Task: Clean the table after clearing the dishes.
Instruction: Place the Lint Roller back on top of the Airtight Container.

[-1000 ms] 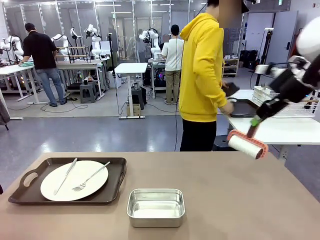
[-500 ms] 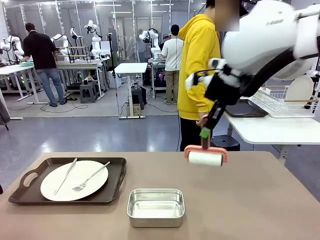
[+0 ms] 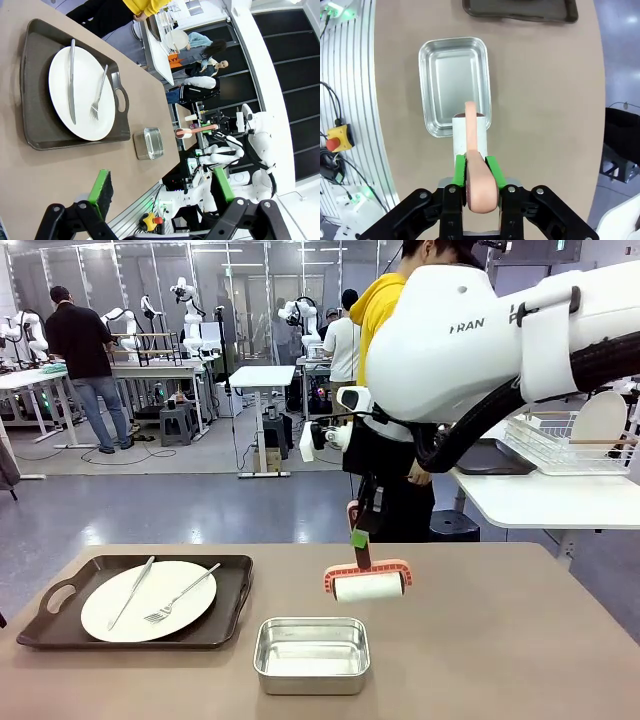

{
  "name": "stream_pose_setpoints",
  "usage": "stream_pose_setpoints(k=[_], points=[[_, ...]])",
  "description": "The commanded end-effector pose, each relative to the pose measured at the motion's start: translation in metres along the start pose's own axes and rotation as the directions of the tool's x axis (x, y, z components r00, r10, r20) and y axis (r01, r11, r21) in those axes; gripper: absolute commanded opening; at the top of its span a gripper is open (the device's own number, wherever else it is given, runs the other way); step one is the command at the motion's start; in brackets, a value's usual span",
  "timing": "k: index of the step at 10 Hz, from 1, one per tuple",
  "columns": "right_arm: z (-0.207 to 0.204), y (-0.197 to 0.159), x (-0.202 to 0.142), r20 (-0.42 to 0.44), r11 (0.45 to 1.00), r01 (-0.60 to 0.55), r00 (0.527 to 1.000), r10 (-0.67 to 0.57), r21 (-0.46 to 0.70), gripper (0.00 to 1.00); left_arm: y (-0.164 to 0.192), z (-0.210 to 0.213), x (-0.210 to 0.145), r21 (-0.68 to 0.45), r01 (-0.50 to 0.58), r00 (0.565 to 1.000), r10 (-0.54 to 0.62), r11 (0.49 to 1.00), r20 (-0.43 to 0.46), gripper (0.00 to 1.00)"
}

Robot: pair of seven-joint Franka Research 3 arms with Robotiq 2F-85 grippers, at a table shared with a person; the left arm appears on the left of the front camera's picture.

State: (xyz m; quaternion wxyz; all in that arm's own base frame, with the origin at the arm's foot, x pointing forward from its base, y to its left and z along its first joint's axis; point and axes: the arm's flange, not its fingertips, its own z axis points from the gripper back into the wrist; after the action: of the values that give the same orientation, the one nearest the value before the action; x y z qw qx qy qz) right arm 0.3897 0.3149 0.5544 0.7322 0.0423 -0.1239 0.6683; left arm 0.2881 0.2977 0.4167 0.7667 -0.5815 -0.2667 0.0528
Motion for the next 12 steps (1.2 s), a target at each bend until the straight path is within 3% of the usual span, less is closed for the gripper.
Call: stream_pose_setpoints(k=[1, 7, 9, 12], points=[[-0.004, -0.002, -0.007, 0.001, 1.0, 0.019, 1.0, -0.019, 0.012, 0.22, -0.002, 0.003, 0.0, -0.002, 0.008, 1.0, -0.008, 1.0, 0.002, 1.0], [-0.004, -0.005, -0.006, -0.007, 1.0, 0.015, 1.0, -0.015, 0.008, 0.22, -0.002, 0.003, 0.0, -0.002, 0.008, 1.0, -0.008, 1.0, 0.002, 1.0], [-0.025, -0.015, 0.013, 0.109, 0.997, -0.046, 0.993, 0.039, 0.06, 0.22, -0.002, 0.003, 0.0, -0.002, 0.008, 1.0, -0.008, 1.0, 0.002, 1.0], [-0.06, -0.013, 0.038, 0.117, 0.99, -0.107, 0.988, 0.096, 0.088, 0.22, -0.002, 0.003, 0.0, -0.002, 0.008, 1.0, -0.008, 1.0, 0.002, 1.0]])
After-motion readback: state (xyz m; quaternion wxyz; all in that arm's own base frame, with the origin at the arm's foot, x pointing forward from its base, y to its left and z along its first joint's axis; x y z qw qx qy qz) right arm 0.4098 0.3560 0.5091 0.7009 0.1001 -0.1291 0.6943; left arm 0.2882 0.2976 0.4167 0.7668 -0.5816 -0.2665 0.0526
